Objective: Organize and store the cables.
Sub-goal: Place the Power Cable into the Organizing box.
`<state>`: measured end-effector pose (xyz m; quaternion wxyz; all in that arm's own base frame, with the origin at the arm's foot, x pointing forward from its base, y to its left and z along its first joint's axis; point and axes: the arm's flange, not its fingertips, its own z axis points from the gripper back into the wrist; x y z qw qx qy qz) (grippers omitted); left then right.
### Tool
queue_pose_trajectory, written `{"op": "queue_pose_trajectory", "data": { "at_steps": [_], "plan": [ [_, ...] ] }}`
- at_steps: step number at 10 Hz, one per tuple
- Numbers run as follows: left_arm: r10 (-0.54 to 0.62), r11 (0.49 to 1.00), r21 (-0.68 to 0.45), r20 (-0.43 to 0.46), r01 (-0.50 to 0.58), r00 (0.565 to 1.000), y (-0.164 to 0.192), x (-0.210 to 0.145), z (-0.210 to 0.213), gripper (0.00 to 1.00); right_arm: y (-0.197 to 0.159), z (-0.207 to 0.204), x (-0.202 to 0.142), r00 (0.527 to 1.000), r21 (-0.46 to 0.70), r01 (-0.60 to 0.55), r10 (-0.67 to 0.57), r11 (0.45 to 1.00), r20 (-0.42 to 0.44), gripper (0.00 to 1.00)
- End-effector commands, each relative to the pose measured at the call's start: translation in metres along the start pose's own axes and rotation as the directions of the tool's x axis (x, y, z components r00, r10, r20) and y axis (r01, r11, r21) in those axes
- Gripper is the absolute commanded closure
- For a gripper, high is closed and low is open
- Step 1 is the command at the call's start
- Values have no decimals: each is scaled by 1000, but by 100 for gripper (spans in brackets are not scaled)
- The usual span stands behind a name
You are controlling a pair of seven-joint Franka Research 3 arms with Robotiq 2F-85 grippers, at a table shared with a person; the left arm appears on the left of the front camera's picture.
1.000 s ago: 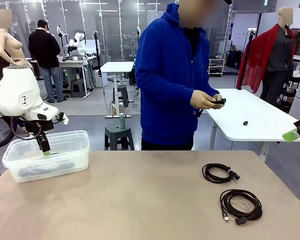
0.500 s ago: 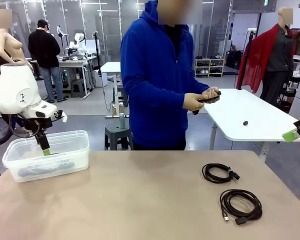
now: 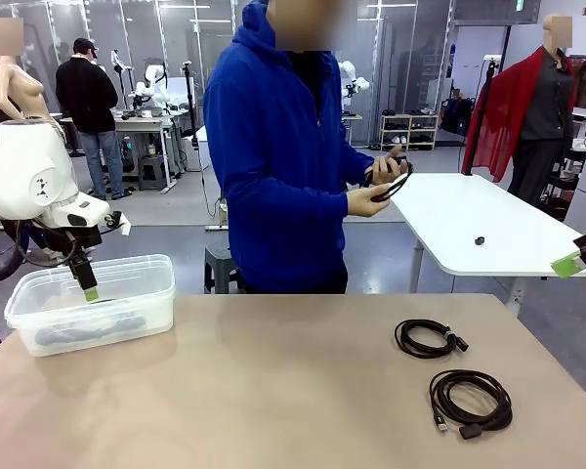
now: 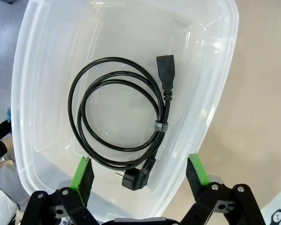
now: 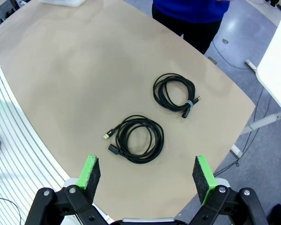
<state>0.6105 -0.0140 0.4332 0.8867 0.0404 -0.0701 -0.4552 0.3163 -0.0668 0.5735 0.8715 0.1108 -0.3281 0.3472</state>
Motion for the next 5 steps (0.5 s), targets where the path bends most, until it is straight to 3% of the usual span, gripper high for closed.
{"op": "queue_pose_trajectory", "data": {
  "at_steps": [1,5],
  "plan": [
    [7,1000,6,-11,-7,1000,0,0,-2,0,0,0,-1,1000,3,-6,6,1000,2,0],
    [7,1000,6,-11,-7,1000,0,0,-2,0,0,0,-1,1000,3,-6,6,1000,2,0]
  ]
}}
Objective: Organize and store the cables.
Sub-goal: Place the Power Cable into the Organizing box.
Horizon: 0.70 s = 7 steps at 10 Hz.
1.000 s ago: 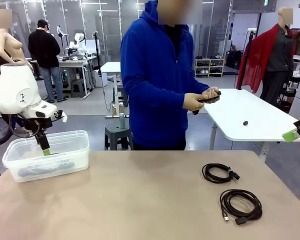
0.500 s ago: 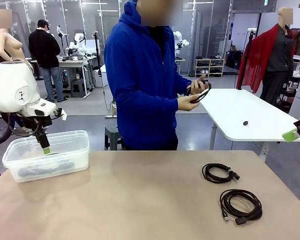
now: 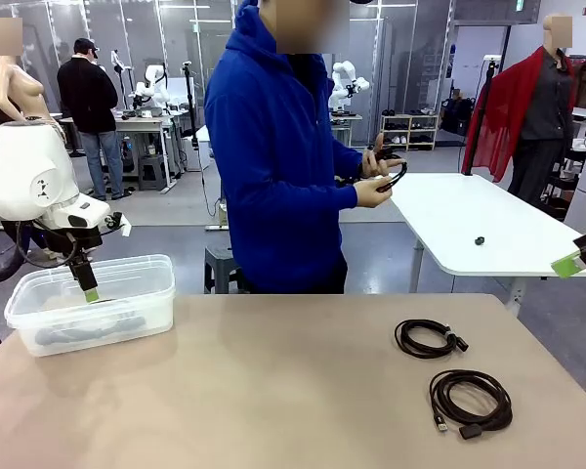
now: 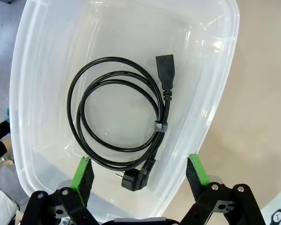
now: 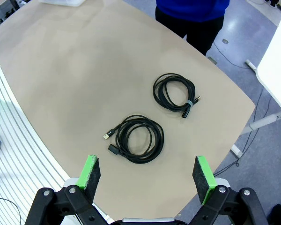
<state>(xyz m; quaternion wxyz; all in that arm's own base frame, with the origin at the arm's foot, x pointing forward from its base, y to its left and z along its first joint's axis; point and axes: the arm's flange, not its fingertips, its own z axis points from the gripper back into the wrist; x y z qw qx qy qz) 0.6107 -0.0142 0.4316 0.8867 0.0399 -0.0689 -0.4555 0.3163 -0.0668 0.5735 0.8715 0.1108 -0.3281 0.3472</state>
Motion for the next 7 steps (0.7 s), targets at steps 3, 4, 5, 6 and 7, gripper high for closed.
{"op": "queue_pose_trajectory", "data": {
  "at_steps": [3,4,5,6,7],
  "plan": [
    [7,1000,8,-10,-7,1000,0,0,0,0,0,0,-1,1000,3,-6,6,1000,2,0],
    [7,1000,8,-10,-7,1000,0,0,0,0,0,0,-1,1000,3,-6,6,1000,2,0],
    [7,1000,8,-10,-7,1000,0,0,0,0,0,0,-1,1000,3,-6,6,1000,2,0],
    [7,1000,8,-10,-7,1000,0,0,0,0,0,0,-1,1000,3,-6,6,1000,2,0],
    [7,1000,8,-10,-7,1000,0,0,0,0,0,0,-1,1000,3,-6,6,1000,2,0]
  ]
}}
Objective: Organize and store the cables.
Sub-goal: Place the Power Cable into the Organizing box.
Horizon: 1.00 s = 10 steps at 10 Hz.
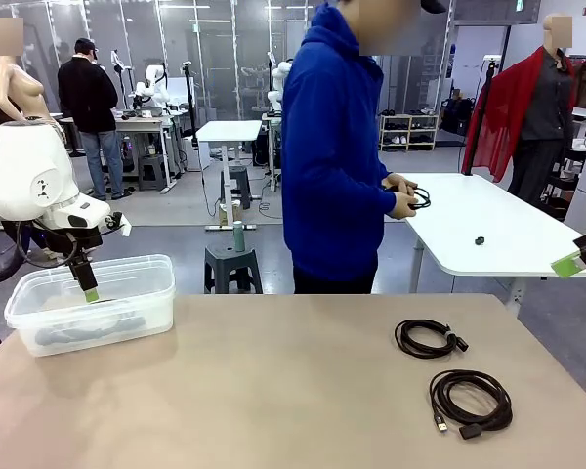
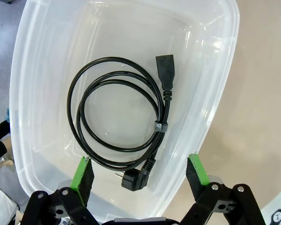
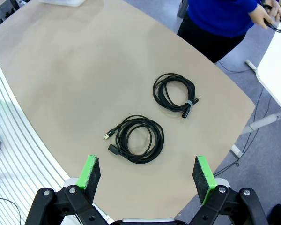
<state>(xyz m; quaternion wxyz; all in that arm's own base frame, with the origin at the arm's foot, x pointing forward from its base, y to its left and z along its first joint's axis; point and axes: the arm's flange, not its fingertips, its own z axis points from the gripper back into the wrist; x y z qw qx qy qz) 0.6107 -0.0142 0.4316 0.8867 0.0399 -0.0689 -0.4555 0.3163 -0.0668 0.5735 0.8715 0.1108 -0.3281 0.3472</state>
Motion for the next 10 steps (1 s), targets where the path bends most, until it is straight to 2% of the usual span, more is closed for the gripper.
{"op": "queue_pose_trajectory", "data": {
  "at_steps": [1,3,6,7,10],
  "plan": [
    [7,1000,8,-10,-7,1000,0,0,0,0,0,0,-1,1000,3,-6,6,1000,2,0],
    [0,1000,0,0,0,1000,0,0,0,0,0,0,-1,1000,3,-6,6,1000,2,0],
    [23,995,-94,98,-14,995,-27,-13,41,0,0,0,-1,1000,3,-6,6,1000,2,0],
    [51,995,-90,125,-40,991,-37,-17,50,0,0,0,-1,1000,3,-6,6,1000,2,0],
    [18,999,-49,201,-8,979,-74,-30,77,0,0,0,-1,1000,3,-6,6,1000,2,0]
  ]
}}
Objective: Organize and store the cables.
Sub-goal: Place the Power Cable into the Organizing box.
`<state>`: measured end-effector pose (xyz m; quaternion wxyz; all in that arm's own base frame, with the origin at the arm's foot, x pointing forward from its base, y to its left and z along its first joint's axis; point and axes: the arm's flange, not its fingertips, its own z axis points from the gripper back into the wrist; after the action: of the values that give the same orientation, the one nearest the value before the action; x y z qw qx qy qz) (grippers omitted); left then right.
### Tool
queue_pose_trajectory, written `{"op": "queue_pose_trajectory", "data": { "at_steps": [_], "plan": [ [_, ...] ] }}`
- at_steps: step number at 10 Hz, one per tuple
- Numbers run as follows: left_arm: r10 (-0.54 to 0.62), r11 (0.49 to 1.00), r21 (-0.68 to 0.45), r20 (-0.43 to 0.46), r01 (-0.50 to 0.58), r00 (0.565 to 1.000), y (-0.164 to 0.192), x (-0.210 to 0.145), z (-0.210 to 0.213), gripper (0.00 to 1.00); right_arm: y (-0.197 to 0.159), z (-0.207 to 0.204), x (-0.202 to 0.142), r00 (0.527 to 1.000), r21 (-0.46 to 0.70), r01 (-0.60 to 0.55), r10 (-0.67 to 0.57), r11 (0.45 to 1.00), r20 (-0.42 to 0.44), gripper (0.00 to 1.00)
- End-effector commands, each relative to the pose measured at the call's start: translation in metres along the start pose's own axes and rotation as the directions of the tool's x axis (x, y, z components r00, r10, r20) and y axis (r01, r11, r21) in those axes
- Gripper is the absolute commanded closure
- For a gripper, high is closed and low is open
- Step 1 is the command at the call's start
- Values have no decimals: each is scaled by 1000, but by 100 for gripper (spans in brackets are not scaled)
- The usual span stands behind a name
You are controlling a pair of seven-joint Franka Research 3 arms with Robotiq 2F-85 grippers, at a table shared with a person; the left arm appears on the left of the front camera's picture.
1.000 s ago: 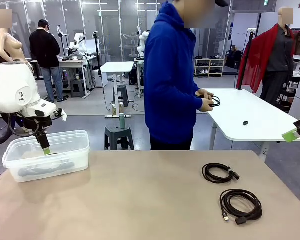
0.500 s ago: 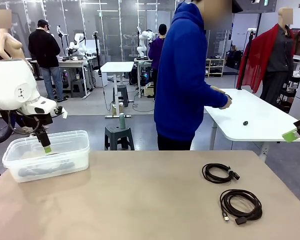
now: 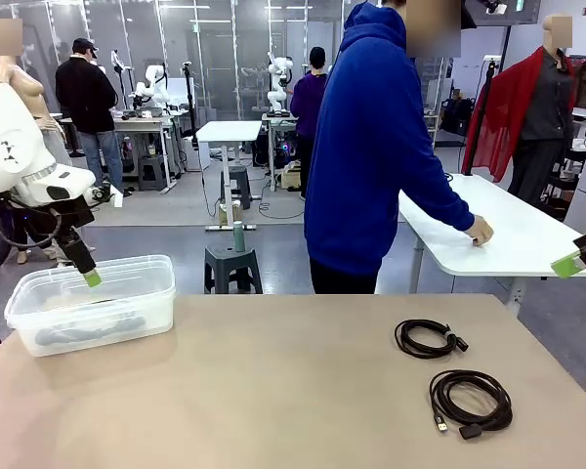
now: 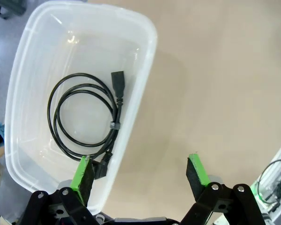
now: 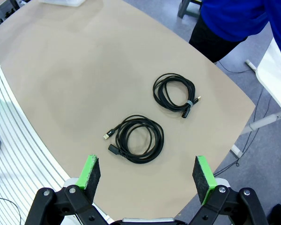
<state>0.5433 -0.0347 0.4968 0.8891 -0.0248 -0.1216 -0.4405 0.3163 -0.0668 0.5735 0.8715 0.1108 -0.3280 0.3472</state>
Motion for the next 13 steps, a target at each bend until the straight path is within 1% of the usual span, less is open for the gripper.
{"op": "queue_pose_trajectory", "data": {
  "at_steps": [1,2,3,5,6,8,9,10,12,13],
  "plan": [
    [-44,999,19,91,42,995,-29,-23,12,0,0,0,-1,1000,3,-6,6,1000,2,0],
    [-33,999,37,118,29,992,-41,-38,26,0,0,0,-1,1000,3,-6,6,1000,2,0],
    [-27,999,26,182,23,983,-47,-53,33,0,0,0,-1,1000,3,-6,6,1000,2,0],
    [-39,998,-37,282,52,959,-59,-83,42,0,0,0,-1,1000,3,-6,6,1000,2,0],
    [-44,996,-65,298,66,954,-72,-91,52,0,0,0,-1,1000,3,-6,6,1000,2,0],
    [-81,994,-43,301,99,950,-98,-96,74,0,0,0,-1,1000,3,-6,6,1000,2,0],
    [-99,993,-29,316,114,944,-106,-108,93,0,0,0,-1,1000,3,-6,6,1000,2,0],
    [-113,989,-57,339,140,934,-120,-128,117,0,0,0,-1,1000,3,-6,6,1000,2,0],
    [-147,981,-75,293,176,945,-140,-158,154,0,0,0,-1,1000,3,-6,6,1000,2,0],
    [-168,976,-82,305,202,937,-139,-169,162,0,0,0,-1,1000,3,-6,6,1000,2,0]
  ]
}}
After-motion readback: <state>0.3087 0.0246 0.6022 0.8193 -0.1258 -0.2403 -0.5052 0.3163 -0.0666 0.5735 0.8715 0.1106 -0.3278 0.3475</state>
